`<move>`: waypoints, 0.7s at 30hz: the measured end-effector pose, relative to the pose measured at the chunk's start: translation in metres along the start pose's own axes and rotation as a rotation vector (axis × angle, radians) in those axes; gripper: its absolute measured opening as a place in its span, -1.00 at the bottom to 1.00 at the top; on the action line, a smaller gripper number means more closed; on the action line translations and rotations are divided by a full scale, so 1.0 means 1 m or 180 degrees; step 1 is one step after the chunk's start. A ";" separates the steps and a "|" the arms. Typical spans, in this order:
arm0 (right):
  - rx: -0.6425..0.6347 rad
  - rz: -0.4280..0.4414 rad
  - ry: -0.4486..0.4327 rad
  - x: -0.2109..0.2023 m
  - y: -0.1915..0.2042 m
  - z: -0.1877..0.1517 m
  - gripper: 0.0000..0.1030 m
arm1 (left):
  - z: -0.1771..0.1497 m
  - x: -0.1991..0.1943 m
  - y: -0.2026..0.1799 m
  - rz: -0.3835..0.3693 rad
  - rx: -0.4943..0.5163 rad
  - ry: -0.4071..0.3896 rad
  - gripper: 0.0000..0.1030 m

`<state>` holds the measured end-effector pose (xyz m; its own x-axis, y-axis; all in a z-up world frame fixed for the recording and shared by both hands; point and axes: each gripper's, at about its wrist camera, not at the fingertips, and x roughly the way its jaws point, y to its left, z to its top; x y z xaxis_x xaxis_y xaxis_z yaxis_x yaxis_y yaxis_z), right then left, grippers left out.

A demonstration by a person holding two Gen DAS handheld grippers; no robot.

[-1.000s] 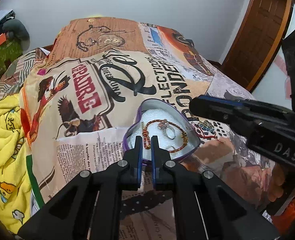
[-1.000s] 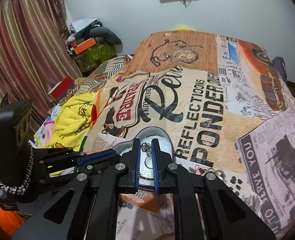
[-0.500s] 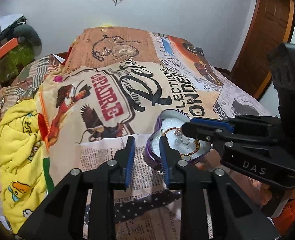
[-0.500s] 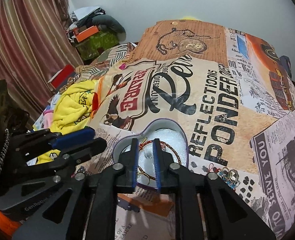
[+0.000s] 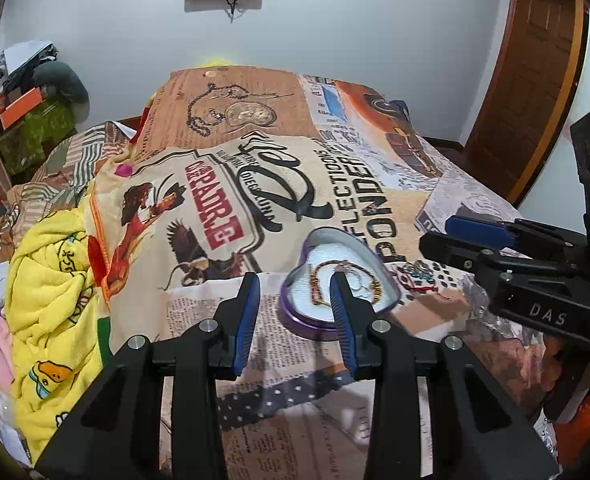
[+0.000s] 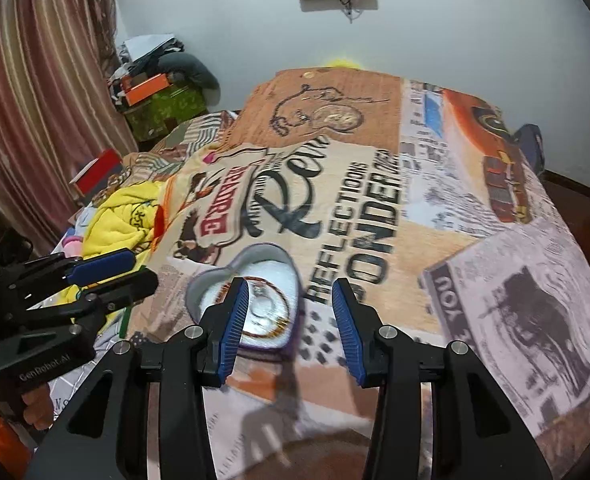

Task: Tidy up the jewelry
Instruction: 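Withdraw both tools from the tin back to the jewelry pile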

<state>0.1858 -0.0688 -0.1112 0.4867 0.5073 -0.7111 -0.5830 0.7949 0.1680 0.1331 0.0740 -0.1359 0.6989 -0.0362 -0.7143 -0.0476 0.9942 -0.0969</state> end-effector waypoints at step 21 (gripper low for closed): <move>0.0553 -0.0383 0.0292 -0.021 -0.090 -0.057 -0.23 | -0.025 0.044 -0.088 -0.0528 0.0262 0.0509 -0.22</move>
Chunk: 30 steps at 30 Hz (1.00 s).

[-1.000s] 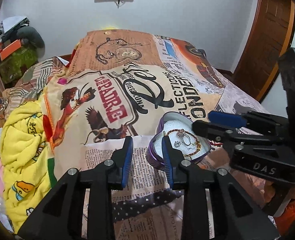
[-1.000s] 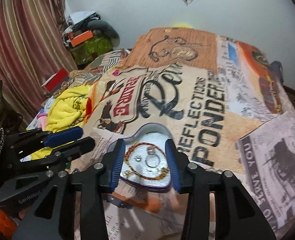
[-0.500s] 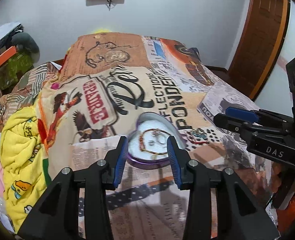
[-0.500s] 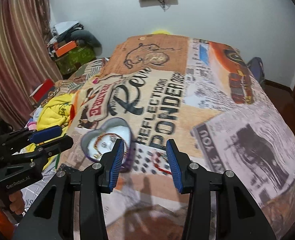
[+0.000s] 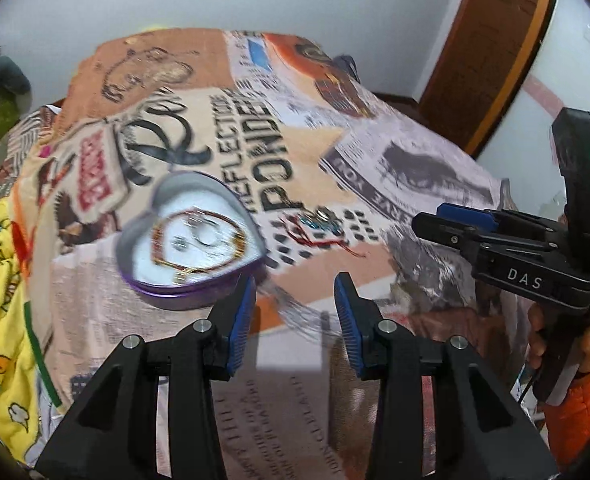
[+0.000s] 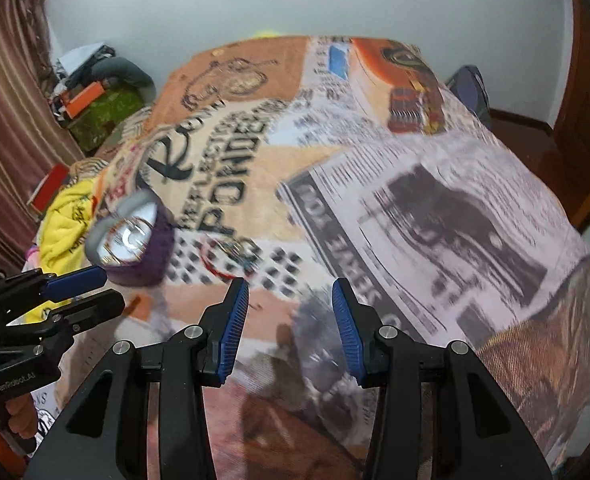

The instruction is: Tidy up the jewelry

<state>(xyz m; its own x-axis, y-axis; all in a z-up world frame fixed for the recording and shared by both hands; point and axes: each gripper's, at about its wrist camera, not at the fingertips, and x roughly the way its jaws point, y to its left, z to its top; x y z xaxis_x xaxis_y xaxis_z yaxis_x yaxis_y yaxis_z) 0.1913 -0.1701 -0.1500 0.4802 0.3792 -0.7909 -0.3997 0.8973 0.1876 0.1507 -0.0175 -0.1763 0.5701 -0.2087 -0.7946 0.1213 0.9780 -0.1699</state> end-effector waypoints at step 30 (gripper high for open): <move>-0.0126 0.0626 0.0397 0.067 0.015 0.023 -0.38 | 0.014 0.054 0.023 0.0103 -0.0140 0.0051 -0.23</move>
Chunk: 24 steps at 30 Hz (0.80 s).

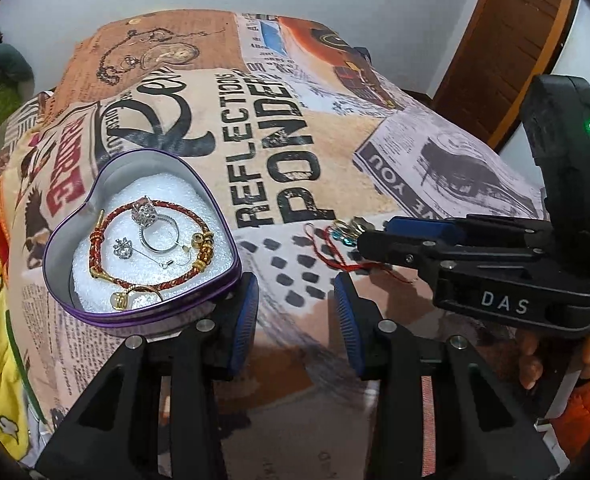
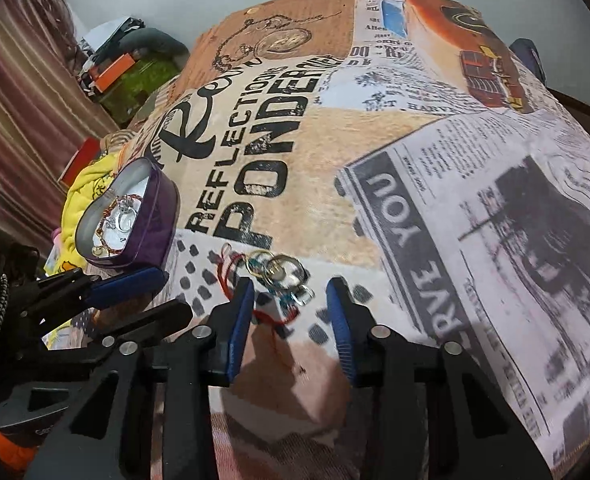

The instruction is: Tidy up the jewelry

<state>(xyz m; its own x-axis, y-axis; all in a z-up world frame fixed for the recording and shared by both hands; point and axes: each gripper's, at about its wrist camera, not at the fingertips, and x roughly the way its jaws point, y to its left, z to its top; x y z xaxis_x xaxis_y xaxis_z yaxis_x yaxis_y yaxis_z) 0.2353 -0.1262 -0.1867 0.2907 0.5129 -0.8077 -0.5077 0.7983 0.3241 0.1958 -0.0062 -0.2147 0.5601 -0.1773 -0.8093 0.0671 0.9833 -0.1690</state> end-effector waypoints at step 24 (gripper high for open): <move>0.0167 -0.0137 -0.0289 -0.048 -0.027 -0.016 -0.64 | 0.019 0.037 -0.029 0.0028 0.0117 0.0157 -0.78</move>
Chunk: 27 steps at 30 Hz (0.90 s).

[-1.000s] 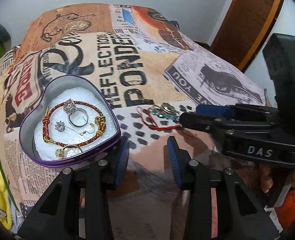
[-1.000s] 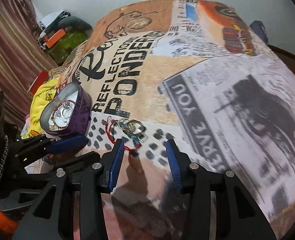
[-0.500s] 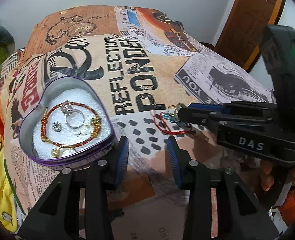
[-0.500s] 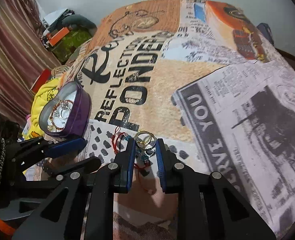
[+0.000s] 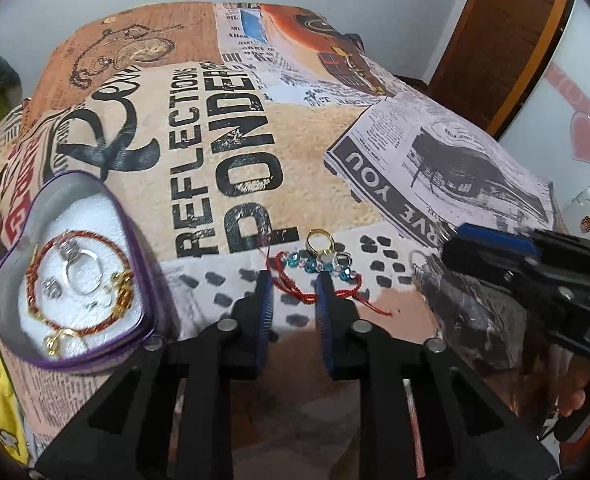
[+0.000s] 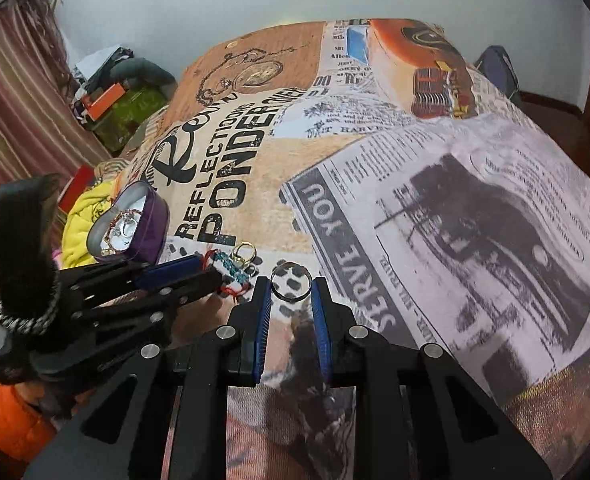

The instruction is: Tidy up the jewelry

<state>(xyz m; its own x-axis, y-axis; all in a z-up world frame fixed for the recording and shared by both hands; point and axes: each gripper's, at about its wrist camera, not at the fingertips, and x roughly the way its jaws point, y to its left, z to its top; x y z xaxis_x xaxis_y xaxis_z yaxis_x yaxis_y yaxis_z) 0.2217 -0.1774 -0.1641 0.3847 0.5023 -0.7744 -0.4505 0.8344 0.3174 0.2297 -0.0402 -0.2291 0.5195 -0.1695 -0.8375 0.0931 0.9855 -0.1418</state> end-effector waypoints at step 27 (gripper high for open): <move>-0.0142 0.0078 -0.0329 -0.045 0.038 0.004 -0.64 | 0.000 -0.123 0.008 0.0067 -0.0031 -0.0721 -1.00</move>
<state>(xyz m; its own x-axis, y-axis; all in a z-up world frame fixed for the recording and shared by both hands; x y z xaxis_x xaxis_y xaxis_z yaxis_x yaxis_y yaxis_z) 0.1906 -0.1676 -0.1148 0.4531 0.5450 -0.7054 -0.4954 0.8118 0.3090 0.1670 -0.0119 -0.1272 0.6988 -0.1444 -0.7006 0.0724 0.9887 -0.1315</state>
